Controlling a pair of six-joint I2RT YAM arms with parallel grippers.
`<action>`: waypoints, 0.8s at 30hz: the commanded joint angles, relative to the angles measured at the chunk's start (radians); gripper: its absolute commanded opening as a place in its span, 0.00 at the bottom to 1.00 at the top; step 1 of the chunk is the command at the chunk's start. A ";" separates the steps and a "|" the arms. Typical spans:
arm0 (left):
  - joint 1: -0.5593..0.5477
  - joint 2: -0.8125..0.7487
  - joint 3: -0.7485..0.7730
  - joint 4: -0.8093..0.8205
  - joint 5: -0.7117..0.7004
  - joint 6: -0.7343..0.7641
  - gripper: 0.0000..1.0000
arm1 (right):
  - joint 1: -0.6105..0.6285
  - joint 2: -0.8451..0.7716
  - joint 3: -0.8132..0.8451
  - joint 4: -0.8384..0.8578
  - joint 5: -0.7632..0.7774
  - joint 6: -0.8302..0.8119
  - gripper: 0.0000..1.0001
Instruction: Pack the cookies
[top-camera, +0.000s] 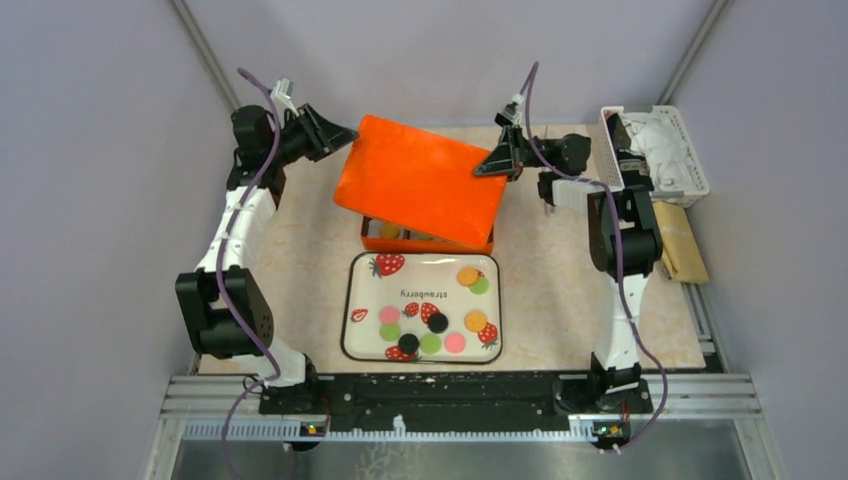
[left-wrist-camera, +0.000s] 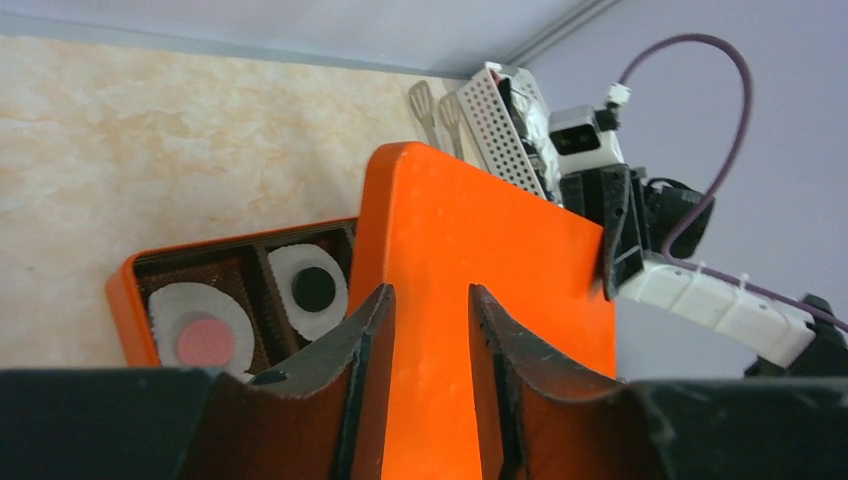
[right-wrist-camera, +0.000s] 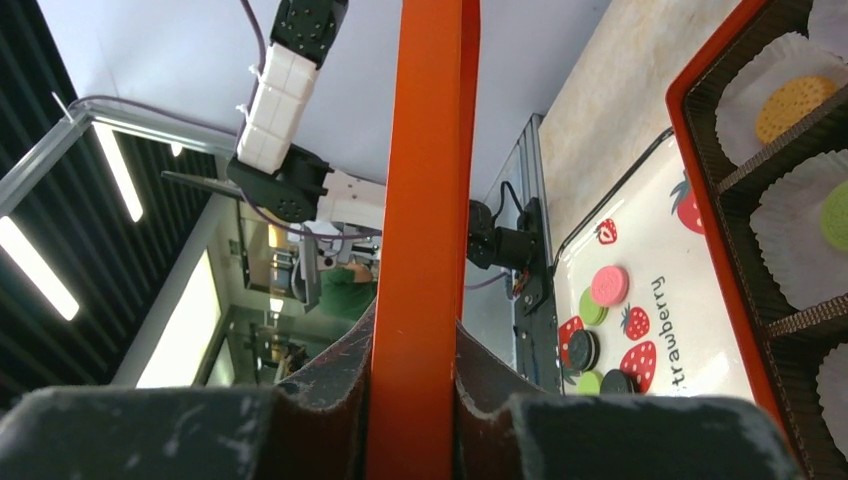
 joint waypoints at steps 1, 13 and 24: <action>-0.004 -0.012 -0.048 0.192 0.161 -0.059 0.42 | -0.005 -0.012 0.035 0.276 0.012 0.019 0.00; 0.003 -0.067 -0.054 -0.019 0.079 0.124 0.46 | -0.009 -0.021 0.029 0.275 0.000 0.011 0.00; 0.005 -0.156 0.065 -0.304 -0.141 0.276 0.64 | -0.025 -0.024 0.036 0.274 -0.007 0.014 0.00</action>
